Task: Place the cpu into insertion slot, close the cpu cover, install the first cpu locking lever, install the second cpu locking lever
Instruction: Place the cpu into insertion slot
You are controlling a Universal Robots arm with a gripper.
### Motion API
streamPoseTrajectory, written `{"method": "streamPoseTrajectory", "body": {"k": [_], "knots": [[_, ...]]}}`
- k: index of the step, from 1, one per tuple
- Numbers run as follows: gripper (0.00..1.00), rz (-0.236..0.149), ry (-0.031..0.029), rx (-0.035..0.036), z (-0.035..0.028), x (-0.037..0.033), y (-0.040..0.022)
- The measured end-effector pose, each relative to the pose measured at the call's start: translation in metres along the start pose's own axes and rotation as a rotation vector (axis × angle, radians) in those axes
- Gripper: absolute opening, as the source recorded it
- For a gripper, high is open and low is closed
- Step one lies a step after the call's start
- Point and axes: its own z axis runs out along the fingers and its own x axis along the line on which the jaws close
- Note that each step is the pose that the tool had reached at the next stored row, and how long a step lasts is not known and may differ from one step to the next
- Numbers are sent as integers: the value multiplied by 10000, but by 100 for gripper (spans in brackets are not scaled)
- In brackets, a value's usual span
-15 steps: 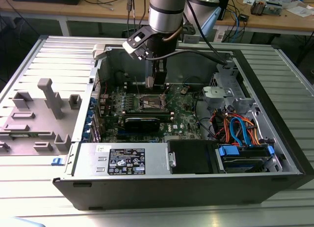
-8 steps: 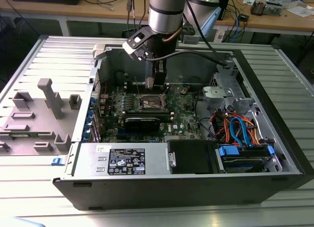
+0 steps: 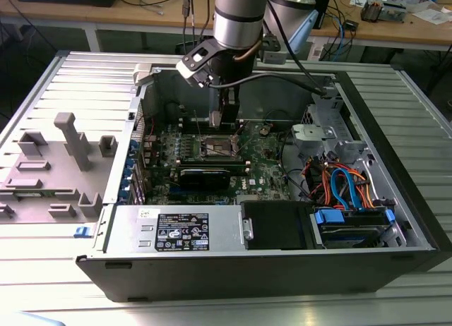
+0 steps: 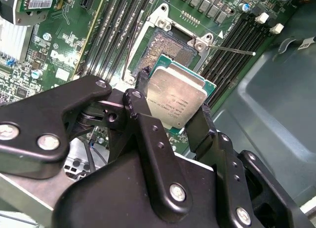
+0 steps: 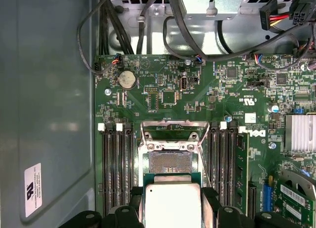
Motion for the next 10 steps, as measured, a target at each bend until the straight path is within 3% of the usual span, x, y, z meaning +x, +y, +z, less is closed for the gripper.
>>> {"method": "streamPoseTrajectory", "body": {"k": [10], "knots": [[55, 1, 0, 0, 19, 0, -3]]}}
